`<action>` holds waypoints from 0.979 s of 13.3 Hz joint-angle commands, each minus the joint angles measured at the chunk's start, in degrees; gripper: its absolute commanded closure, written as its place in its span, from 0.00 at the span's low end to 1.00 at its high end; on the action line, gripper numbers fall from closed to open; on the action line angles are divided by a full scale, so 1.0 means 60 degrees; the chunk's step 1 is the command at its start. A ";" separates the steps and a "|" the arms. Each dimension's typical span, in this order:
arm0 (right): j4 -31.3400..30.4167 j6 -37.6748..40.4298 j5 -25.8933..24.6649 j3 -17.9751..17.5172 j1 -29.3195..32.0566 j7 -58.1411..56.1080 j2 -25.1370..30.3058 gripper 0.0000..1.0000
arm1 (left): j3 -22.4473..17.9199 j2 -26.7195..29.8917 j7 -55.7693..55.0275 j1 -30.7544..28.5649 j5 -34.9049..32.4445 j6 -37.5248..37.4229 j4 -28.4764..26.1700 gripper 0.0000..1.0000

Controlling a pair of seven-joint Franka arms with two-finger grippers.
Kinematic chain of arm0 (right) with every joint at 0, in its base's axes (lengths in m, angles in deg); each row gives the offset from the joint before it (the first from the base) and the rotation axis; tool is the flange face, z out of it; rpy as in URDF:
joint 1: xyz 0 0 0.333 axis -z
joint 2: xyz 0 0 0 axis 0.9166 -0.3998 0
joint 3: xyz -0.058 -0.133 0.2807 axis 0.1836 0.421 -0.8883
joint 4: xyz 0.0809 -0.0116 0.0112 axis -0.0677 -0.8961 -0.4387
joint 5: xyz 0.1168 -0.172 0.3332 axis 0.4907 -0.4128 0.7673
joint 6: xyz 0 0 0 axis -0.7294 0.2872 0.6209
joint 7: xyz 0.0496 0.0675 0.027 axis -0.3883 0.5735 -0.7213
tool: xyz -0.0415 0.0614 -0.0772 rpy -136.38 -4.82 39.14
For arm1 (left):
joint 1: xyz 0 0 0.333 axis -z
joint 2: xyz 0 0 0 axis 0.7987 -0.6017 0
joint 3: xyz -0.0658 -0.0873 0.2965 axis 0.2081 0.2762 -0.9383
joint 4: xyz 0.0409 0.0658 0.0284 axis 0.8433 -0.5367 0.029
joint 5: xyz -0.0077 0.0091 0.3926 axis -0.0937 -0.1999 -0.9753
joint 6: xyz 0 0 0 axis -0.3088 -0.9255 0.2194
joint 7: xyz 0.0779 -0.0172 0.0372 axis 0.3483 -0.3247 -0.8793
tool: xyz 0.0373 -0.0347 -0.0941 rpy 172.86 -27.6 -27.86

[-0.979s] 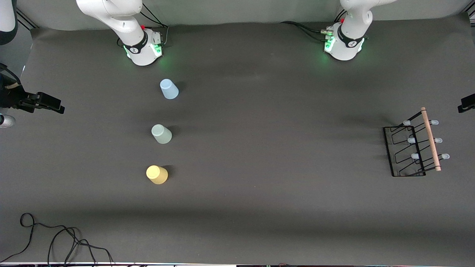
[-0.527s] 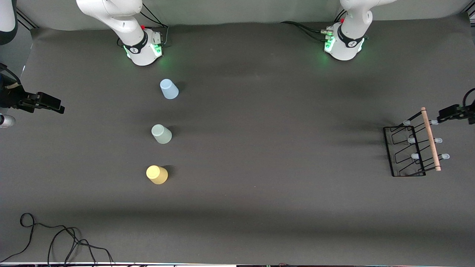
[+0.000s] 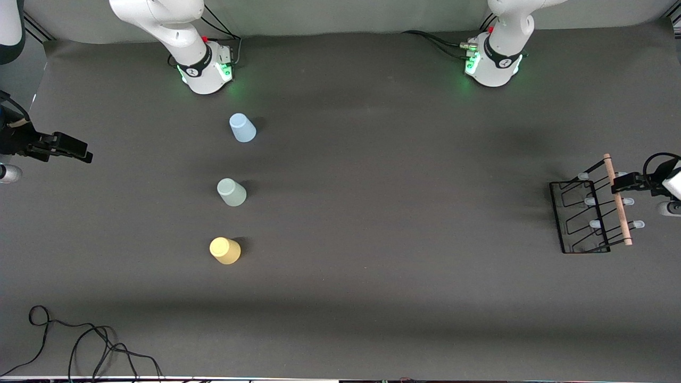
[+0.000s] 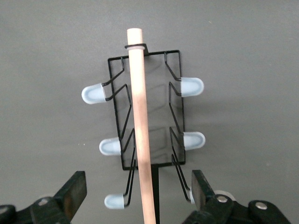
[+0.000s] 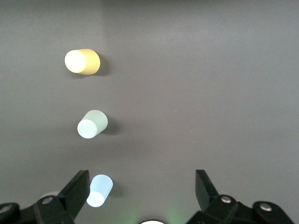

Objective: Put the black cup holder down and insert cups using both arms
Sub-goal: 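Lower the left gripper onto the rack's wooden dowel and grasp it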

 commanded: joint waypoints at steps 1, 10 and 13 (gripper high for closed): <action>0.0068 0.0131 -0.0149 0.0005 -0.0017 -0.0069 0.0047 0.00 | 0.0035 0.0091 0.0219 -0.0070 0.0128 0.0730 -0.0579 0.00; 0.0068 0.0145 -0.0149 0.0005 -0.0017 -0.0068 0.0047 0.00 | 0.0035 -0.0334 0.0204 -0.0070 0.0128 0.0951 -0.0595 0.29; 0.0068 0.0145 -0.0149 -0.0009 -0.0017 -0.0068 0.0047 0.00 | 0.0035 -0.0291 0.0204 -0.0056 0.0128 0.0893 -0.0580 0.99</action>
